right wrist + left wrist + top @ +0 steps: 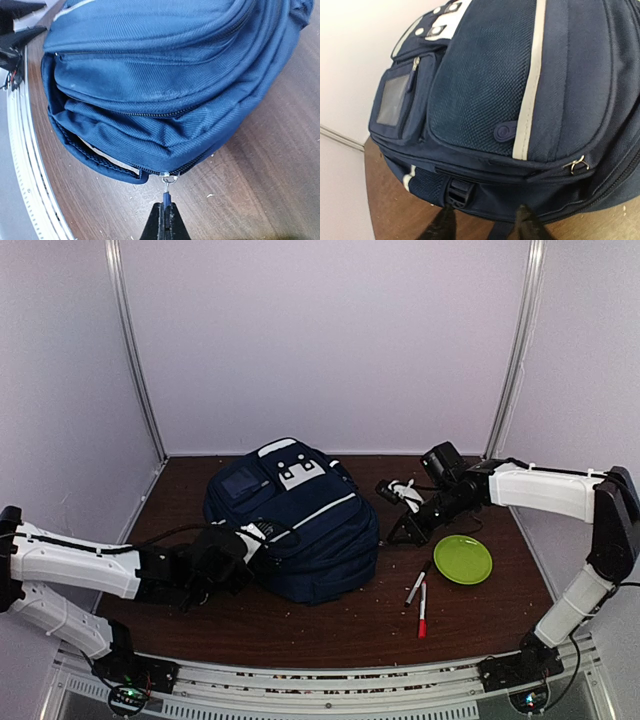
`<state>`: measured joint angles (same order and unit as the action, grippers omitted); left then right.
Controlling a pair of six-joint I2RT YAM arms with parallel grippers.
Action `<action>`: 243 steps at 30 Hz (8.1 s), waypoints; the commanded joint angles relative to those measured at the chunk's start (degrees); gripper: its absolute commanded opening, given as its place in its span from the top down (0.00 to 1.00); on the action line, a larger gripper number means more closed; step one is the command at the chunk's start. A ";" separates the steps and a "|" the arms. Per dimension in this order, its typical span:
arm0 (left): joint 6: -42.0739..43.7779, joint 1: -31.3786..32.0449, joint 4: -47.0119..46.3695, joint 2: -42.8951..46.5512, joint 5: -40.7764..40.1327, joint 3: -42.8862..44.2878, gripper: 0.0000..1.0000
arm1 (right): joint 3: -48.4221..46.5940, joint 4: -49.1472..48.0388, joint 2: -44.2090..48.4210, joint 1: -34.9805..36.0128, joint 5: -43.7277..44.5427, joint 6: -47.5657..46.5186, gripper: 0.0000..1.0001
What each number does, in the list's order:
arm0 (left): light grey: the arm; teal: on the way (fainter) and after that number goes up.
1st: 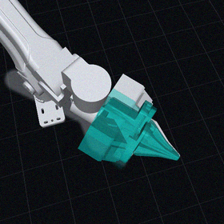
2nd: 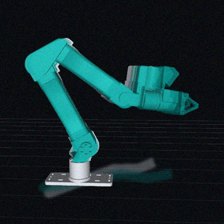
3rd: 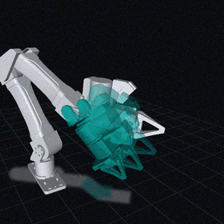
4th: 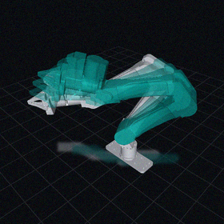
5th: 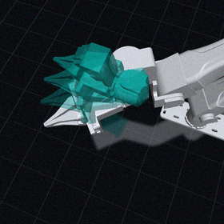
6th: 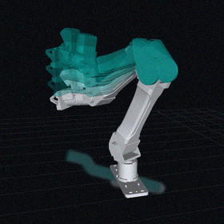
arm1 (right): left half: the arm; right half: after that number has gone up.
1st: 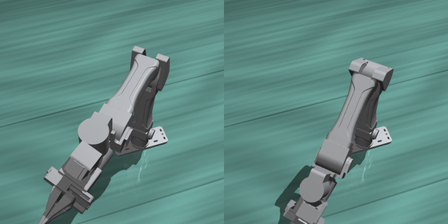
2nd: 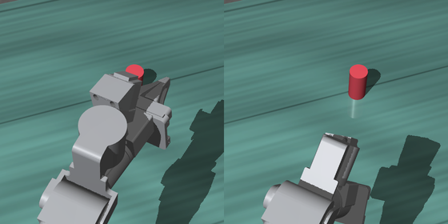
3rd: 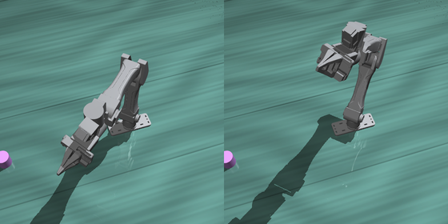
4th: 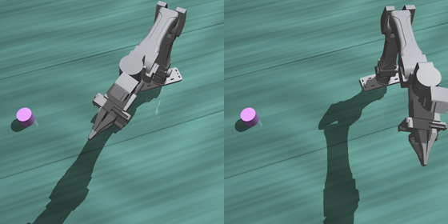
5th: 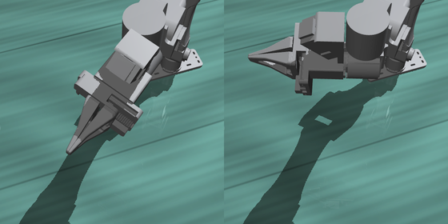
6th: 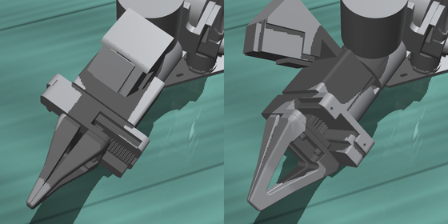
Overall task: Pack the student bag
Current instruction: Zip the student bag into the largest pocket of the bag, then grab the largest pocket of the student bag, then hold the largest pocket of the student bag, then zip the student bag into the largest pocket of the bag, then rotate the pen at the center of the board.
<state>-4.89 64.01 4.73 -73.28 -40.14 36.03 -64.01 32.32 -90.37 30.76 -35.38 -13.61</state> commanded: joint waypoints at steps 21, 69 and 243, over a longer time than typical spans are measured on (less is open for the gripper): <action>8.24 7.45 -1.74 -9.79 7.48 14.65 0.45 | -0.26 4.14 -4.78 1.81 0.54 -5.75 0.69; 17.74 8.77 -5.66 -22.47 11.89 24.87 0.33 | -0.71 1.17 -0.67 8.44 -3.43 -3.39 1.00; 12.96 -3.85 12.78 -20.47 26.10 29.43 0.29 | 2.15 9.53 11.57 2.68 13.84 -15.66 0.50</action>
<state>7.20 59.94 16.51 -91.22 -10.39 63.46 -61.30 42.15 -79.15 33.12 -22.22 -29.58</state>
